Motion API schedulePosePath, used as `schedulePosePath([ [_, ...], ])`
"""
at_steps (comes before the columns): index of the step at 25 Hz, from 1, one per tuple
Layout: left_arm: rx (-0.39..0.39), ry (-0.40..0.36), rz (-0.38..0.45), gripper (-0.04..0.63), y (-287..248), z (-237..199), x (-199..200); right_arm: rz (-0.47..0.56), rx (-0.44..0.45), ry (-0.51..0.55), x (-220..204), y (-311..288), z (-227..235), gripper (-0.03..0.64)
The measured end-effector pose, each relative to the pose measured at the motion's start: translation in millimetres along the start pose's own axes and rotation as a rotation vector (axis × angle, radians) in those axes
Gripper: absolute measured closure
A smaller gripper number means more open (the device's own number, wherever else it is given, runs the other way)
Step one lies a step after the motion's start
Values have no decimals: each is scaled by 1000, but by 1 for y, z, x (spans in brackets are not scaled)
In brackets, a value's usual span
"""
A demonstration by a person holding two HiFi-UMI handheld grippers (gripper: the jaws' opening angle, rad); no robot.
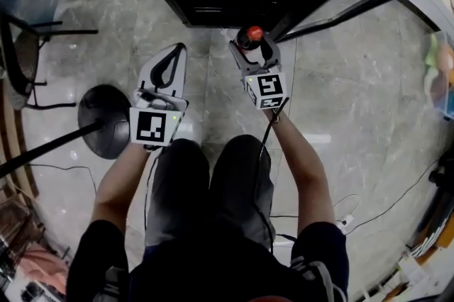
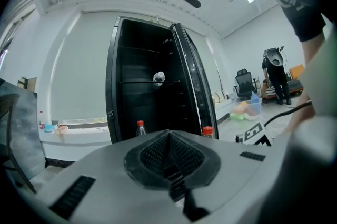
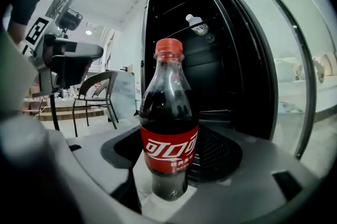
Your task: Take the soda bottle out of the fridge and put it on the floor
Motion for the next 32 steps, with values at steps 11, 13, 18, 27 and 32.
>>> schedulePosePath([
  [11,5,-21,-17,572,-3,-9,-53,-61,50,-7,-84,15,-14,301],
  [13,-2,-34,-18,572,-4,-9,-63,-83,58,-11,-101,15,-19,301],
  [18,-35,-49,-18,572,-7,-2,-86,-114,69,6,-137,11,-27,301],
  [27,-76,-22,-47,572,-13,7,-141,-147,63,31,-181,-1,-29,301],
  [32,-89,-5,-67,572,-17,12,-167,-152,47,26,-198,-7,-26,301],
])
Point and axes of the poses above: the fingertips, and each gripper's own axes: y backward along the fingers, z to its right, x out of its top, the point moved 3 cm from there along y, backward along the fingers, and after that the axes turned 1 degree about -z, right-handed, at the moved point
